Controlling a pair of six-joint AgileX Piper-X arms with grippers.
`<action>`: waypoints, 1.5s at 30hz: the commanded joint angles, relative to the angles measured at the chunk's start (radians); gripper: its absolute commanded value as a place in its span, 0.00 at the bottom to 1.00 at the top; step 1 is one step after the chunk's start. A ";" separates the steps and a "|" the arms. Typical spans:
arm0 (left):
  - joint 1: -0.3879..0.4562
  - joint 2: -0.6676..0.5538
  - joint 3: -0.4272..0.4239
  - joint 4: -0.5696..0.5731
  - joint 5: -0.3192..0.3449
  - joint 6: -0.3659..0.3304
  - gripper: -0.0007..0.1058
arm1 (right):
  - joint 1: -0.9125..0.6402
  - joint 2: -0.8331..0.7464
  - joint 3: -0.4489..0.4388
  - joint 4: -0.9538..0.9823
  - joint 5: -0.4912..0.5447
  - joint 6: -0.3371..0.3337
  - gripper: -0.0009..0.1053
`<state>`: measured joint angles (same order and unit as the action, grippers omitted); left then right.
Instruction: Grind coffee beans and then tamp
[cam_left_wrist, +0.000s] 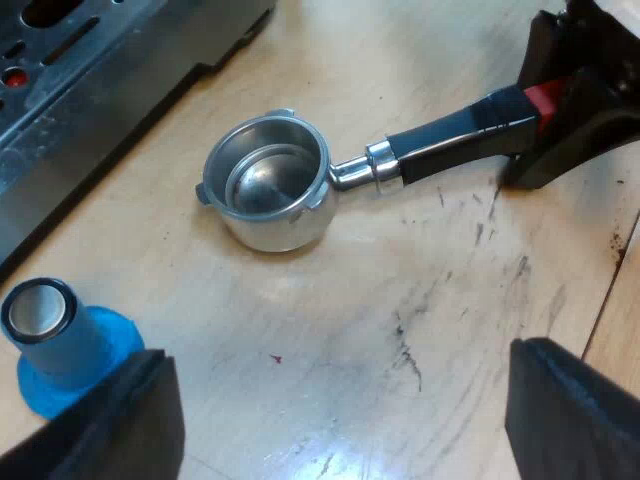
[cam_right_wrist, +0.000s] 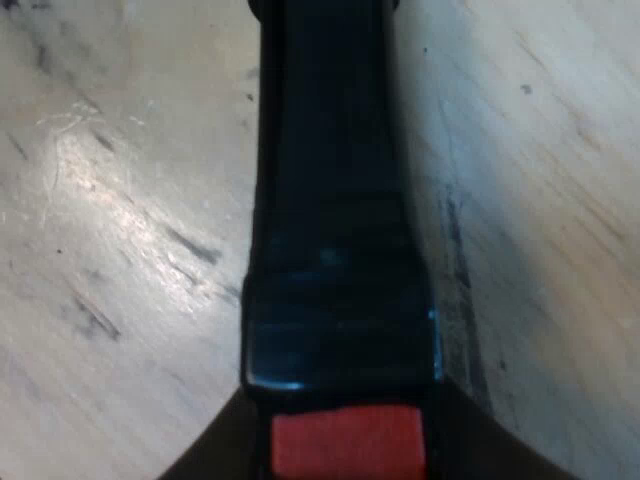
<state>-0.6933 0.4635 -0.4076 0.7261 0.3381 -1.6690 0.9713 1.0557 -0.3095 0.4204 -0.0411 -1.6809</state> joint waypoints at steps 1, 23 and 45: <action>-0.005 -0.002 -0.009 -0.014 0.006 -0.012 0.65 | -0.004 -0.005 -0.015 -0.015 -0.025 0.001 0.01; -0.005 -0.002 -0.009 -0.014 0.017 -0.012 0.65 | -0.004 -0.005 -0.017 0.068 -0.023 0.018 0.52; -0.005 -0.002 -0.074 0.087 0.013 -0.012 0.65 | -0.004 -0.023 -0.277 0.506 0.041 -0.013 0.52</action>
<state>-0.6933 0.4635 -0.4682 0.7888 0.3504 -1.6690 0.9713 1.0557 -0.5444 0.8524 -0.0163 -1.6717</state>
